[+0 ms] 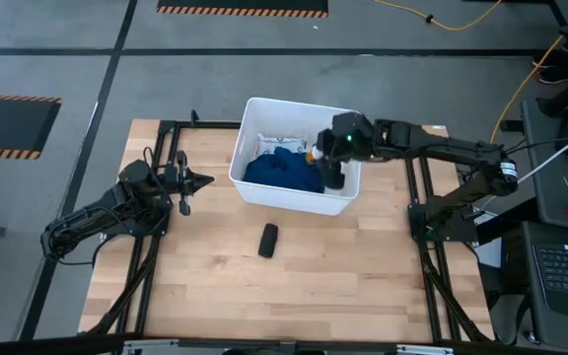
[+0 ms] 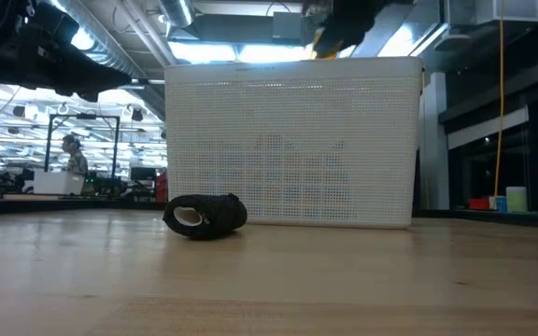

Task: Pick & place medical supplies in basket/bin
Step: Put the orange pill bottle into the white bin

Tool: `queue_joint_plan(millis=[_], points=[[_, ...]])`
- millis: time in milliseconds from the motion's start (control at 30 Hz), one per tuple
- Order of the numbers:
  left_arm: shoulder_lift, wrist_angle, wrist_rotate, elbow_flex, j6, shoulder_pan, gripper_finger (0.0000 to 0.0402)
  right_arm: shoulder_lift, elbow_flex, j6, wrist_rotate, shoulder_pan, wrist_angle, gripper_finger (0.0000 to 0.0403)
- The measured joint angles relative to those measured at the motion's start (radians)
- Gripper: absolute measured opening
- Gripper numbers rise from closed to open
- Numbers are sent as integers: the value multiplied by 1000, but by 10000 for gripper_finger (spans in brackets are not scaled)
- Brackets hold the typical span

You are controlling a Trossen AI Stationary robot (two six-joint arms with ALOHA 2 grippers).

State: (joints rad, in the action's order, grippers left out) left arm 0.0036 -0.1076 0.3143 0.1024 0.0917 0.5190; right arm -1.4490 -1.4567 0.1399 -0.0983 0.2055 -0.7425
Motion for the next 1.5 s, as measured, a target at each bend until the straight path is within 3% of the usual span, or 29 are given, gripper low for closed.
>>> queue_joint_plan(millis=[267, 467, 633, 800, 1000, 1300, 1500], points=[[0, 78, -6, 0, 0, 0, 5, -4, 0, -3, 22, 134, 2, 218], [0, 78, -7, 0, 0, 0, 5, -4, 0, -4, 25, 187, 2, 187], [0, 81, -7, 0, 0, 0, 4, -4, 0, -9, 25, 220, 1, 192], [0, 81, -7, 0, 0, 0, 2, -4, 5, -13, 26, 238, -3, 222], [0, 81, -7, 0, 0, 0, 9, -6, 18, -15, 58, 244, -1, 194], [0, 81, -7, 0, 0, 0, 5, -27, 19, -8, 59, 245, 11, 215], [0, 81, -7, 0, 0, 0, 6, -82, 20, -5, 59, 255, 29, 193]])
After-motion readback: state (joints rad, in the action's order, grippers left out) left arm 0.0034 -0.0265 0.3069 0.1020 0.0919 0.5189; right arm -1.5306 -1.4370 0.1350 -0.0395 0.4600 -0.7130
